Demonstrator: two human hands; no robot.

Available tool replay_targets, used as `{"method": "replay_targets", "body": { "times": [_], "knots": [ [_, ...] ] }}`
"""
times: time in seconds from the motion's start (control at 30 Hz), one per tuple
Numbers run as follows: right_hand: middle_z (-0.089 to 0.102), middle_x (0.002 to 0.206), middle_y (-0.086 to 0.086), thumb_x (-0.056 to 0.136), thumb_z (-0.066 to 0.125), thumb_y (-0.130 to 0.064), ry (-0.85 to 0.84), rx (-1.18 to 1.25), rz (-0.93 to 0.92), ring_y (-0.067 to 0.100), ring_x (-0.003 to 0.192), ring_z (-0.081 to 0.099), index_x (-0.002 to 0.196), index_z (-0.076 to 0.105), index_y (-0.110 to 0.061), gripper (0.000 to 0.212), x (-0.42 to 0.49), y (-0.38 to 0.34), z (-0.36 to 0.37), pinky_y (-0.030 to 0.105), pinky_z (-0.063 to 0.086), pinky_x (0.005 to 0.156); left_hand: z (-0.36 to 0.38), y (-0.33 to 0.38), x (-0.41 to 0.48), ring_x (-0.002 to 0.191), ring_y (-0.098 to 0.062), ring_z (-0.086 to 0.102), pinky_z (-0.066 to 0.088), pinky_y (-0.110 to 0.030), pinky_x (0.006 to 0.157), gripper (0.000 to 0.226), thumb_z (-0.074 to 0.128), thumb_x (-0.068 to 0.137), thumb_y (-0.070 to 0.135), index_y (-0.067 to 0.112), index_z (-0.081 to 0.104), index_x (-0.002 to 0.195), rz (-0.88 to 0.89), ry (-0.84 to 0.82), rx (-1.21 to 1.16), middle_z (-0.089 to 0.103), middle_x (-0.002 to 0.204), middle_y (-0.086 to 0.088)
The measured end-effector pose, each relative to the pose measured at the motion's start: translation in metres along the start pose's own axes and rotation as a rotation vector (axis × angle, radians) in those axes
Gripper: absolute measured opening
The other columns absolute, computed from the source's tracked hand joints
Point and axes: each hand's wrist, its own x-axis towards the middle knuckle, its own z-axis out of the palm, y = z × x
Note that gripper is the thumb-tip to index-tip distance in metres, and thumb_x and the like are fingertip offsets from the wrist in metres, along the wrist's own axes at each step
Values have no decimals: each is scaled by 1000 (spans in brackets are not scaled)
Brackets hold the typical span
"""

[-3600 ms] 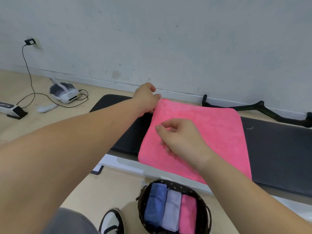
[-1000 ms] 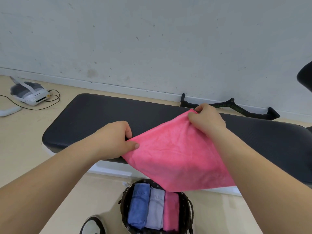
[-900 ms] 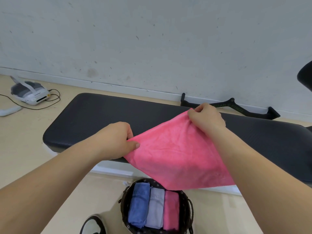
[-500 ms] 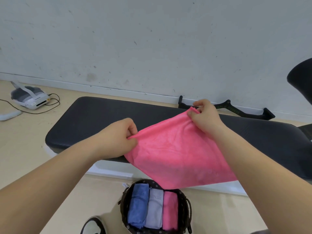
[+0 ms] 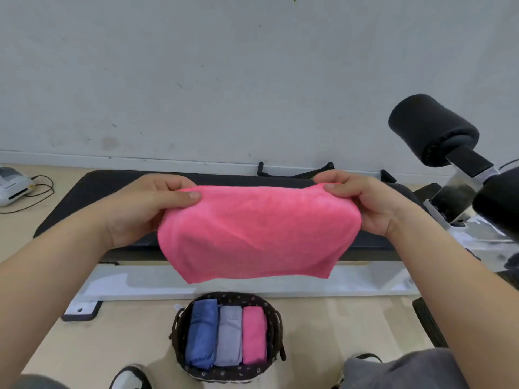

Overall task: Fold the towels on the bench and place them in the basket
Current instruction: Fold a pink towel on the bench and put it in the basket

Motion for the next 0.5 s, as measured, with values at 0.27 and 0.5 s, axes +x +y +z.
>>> {"method": "replay_targets", "body": {
  "times": [0.27,0.5],
  "knots": [
    [76,84,-1,89,74,-1,310,-613,-206,5,73,67,95,80,-11,13,26,23,-14,19,50,67,8,-15,32,80,-9,74,56,-27,74,11,82,86,32,21,81,88,95,310,438,79,87,3],
    [75,81,-2,86,74,-10,440,-1112,-141,16,78,71,87,81,-17,10,75,17,-6,29,55,73,-2,-20,80,66,-4,65,53,-28,65,12,69,93,22,28,79,89,47,366,897,73,77,13]
  ]
}}
